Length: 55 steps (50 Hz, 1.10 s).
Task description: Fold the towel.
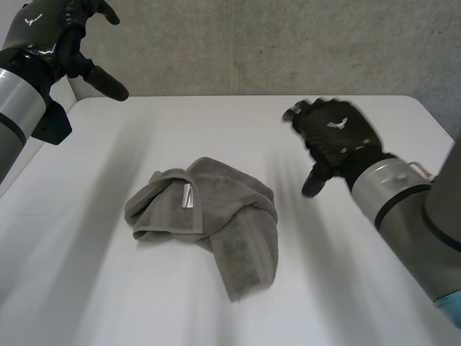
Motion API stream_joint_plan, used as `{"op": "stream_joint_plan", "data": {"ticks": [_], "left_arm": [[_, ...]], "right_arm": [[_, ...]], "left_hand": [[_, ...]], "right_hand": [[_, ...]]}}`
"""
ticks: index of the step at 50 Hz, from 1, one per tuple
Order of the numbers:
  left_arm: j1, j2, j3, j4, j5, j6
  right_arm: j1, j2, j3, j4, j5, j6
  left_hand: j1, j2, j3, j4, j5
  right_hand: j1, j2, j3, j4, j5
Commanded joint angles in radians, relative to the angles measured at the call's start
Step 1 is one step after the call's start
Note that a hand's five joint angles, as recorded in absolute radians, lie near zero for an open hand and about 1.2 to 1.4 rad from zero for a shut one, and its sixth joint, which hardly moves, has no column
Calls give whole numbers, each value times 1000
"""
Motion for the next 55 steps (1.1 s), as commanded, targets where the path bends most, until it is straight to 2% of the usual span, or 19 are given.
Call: {"op": "stream_joint_plan", "data": {"ticks": [1, 7, 17, 44, 46, 47, 48, 49, 51, 52, 53, 54, 55], "left_arm": [[-14, 0, 30, -98, -12, 66], [-17, 7, 47, -200, -15, 71], [-36, -8, 84, -315, -15, 72], [-48, -37, 75, -313, -6, 76], [-51, -40, 70, -312, 0, 74], [-62, -46, 69, -304, 2, 76], [-83, -53, 67, -294, 5, 82], [-83, -53, 67, -293, 5, 82], [-105, -68, 66, -284, 14, 102], [-123, -95, 63, -281, 29, 141], [-143, -130, 61, -281, 55, 201], [-143, -131, 61, -281, 55, 201], [-163, -157, 60, -281, 81, 274]], "right_arm": [[-27, -28, -22, -28, 137, 51], [-34, -28, -37, -26, 202, 55], [-77, -72, -40, -29, 194, 144], [-88, -88, -51, -18, 186, 126], [-84, -79, -59, 36, 124, 88], [-84, -79, -59, 37, 123, 87], [-82, -73, -66, 91, 67, 46], [-82, -73, -66, 92, 67, 46], [-79, -33, -74, 231, -58, -62], [-79, -33, -74, 232, -59, -63], [-73, 10, -74, 300, -112, -116], [-58, 41, -70, 357, -157, -150], [-57, 41, -70, 357, -157, -150]], "left_hand": [[-81, -68, -77, -79, -54], [-81, -68, -77, -79, -54], [-81, -68, -77, -79, -54], [-78, -65, -74, -76, -51], [-69, -56, -65, -67, -42], [-60, -48, -57, -58, -33], [-57, -45, -54, -55, -30], [-57, -44, -54, -55, -30], [-54, -42, -51, -52, -28], [-54, -42, -51, -52, -28], [-54, -42, -51, -52, -28], [-54, -42, -51, -52, -28], [-54, -42, -51, -52, -28]], "right_hand": [[-48, -71, -61, -71, -60], [-48, -71, -61, -71, -60], [-48, -71, -61, -71, -60], [-48, -71, -61, -71, -60], [-48, -71, -61, -71, -60], [-48, -71, -61, -71, -60], [-48, -71, -61, -71, -60], [-48, -71, -61, -71, -60], [-48, -71, -61, -71, -60], [-48, -71, -61, -71, -60], [-48, -71, -61, -71, -60], [-48, -71, -61, -71, -60], [-48, -71, -61, -71, -60]]}}
